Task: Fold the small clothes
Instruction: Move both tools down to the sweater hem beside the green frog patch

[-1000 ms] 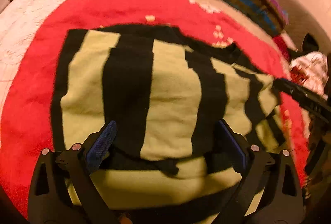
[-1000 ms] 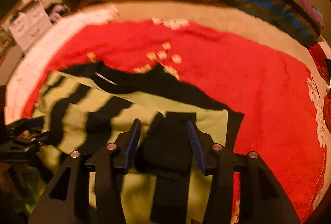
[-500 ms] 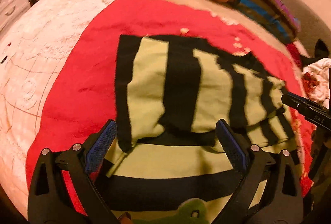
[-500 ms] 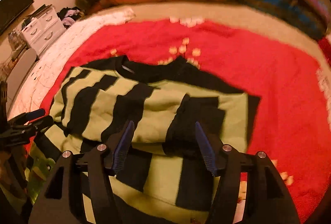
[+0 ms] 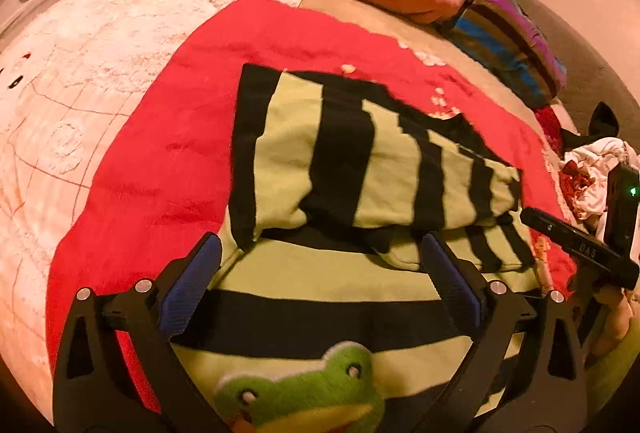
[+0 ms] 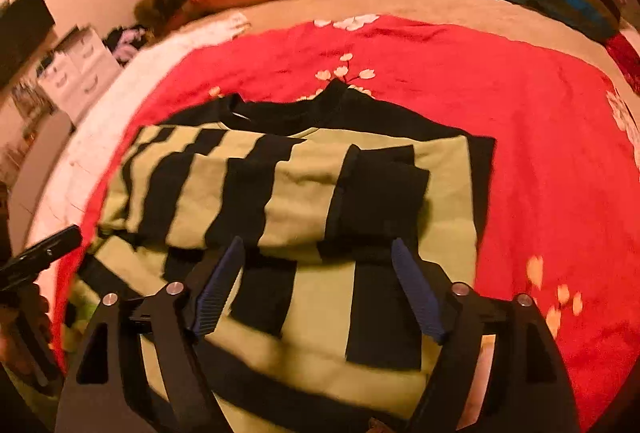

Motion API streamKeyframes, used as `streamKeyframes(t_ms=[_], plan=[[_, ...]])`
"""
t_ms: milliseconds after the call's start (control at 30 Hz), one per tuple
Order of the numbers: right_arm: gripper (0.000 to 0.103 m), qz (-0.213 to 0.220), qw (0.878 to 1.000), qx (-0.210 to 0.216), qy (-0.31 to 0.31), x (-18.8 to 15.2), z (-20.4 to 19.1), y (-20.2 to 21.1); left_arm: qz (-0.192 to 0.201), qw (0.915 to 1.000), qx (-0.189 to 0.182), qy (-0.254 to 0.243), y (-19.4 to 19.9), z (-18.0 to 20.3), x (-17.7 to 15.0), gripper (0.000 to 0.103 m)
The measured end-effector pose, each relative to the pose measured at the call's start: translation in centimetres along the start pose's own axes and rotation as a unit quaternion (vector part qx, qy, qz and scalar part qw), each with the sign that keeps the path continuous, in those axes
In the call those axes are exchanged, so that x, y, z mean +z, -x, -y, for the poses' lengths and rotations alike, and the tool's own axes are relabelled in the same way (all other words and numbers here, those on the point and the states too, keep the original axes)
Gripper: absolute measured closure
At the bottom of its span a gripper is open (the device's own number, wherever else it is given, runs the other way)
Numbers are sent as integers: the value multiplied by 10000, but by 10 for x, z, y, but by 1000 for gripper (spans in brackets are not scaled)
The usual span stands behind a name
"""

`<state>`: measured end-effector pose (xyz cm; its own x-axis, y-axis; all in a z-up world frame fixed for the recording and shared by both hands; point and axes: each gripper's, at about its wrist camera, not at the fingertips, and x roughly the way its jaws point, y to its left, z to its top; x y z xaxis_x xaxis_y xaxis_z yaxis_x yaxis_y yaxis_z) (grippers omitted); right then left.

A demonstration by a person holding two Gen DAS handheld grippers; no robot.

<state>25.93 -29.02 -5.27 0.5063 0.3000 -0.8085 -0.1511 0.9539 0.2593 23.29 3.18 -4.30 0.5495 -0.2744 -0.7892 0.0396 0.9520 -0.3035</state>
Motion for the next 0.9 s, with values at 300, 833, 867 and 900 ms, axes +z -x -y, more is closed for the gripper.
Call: streamKeyframes(t_ms=[300, 833, 867, 900], plan=[[8, 628, 9977, 40, -236, -19, 3, 56, 309, 9993, -47, -212, 41, 19, -2, 9], [6, 730, 9971, -189, 95, -63, 0, 108, 432, 9985, 133, -302, 89, 4, -26, 9], [6, 703, 9973, -191, 92, -67, 0, 109, 412, 9987, 141, -276, 91, 2, -29, 9], [5, 676, 9975, -189, 85, -70, 0, 111, 401, 9987, 169, -258, 94, -1, -33, 9]])
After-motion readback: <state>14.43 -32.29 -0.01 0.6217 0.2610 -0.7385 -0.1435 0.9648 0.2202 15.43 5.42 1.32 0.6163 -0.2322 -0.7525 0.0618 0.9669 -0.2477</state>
